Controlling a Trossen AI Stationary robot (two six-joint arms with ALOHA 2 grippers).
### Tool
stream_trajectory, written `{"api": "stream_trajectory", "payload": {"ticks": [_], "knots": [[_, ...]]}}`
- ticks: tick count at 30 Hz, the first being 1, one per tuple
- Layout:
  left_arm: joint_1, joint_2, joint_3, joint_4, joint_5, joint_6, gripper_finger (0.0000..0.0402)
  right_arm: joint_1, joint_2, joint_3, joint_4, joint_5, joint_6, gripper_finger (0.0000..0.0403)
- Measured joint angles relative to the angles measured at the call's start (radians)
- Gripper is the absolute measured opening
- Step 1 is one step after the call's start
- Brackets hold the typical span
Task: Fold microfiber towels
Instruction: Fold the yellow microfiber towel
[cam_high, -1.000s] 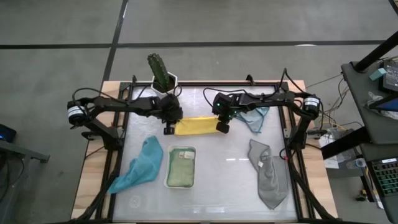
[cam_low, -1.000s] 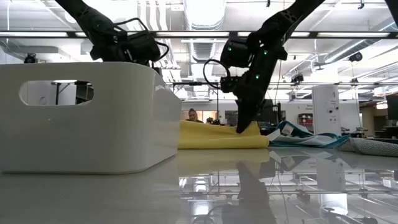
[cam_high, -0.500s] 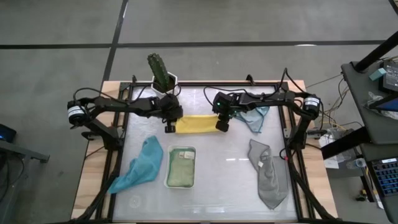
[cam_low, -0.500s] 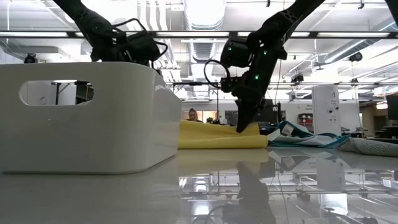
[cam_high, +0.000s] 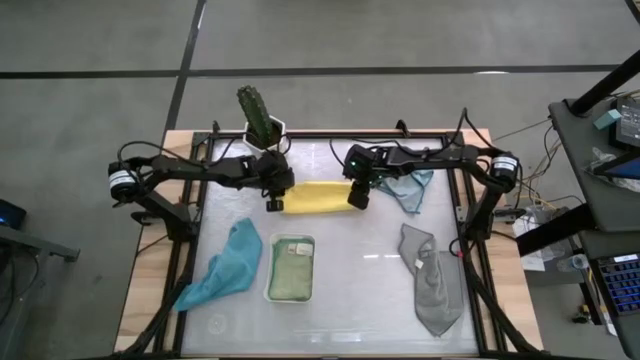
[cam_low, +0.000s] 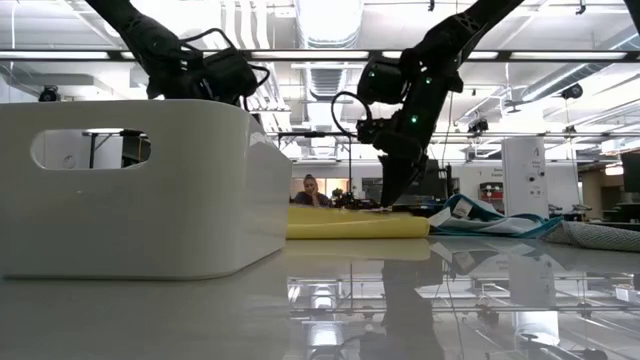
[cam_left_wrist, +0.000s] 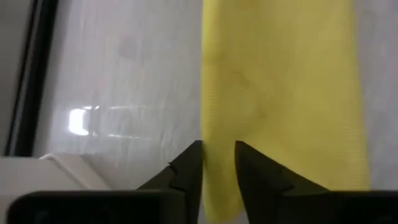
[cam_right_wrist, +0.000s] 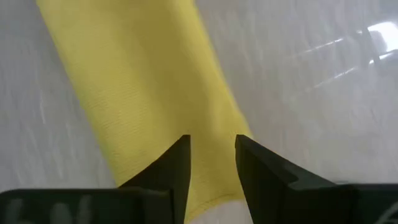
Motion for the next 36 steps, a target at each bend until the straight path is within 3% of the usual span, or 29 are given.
{"api": "stream_trajectory", "payload": {"ticks": [8,11,14,17,28,36], "knots": [[0.001,-0.007,0.001,-0.002,-0.183,0.001,0.0136,-0.022,-0.017,0.000,-0.007,0.000,0.000,0.0129],[0.000,-0.015,0.003,-0.002,-0.127,0.002,0.0140,-0.024,-0.026,0.000,-0.008,0.000,0.000,0.0125],[-0.002,-0.020,0.003,-0.002,0.009,0.000,0.0138,-0.022,-0.032,0.000,-0.007,-0.005,0.001,0.0114],[-0.004,-0.020,-0.003,0.000,0.108,-0.025,0.0125,-0.011,-0.032,-0.004,0.018,-0.005,0.017,0.0104],[-0.010,-0.021,-0.064,0.001,0.166,-0.085,0.0007,0.049,-0.028,-0.143,0.286,-0.132,0.112,0.0095],[-0.013,-0.021,-0.122,0.017,0.171,-0.134,0.0008,0.070,-0.025,-0.224,0.399,-0.193,0.161,0.0014]]}}
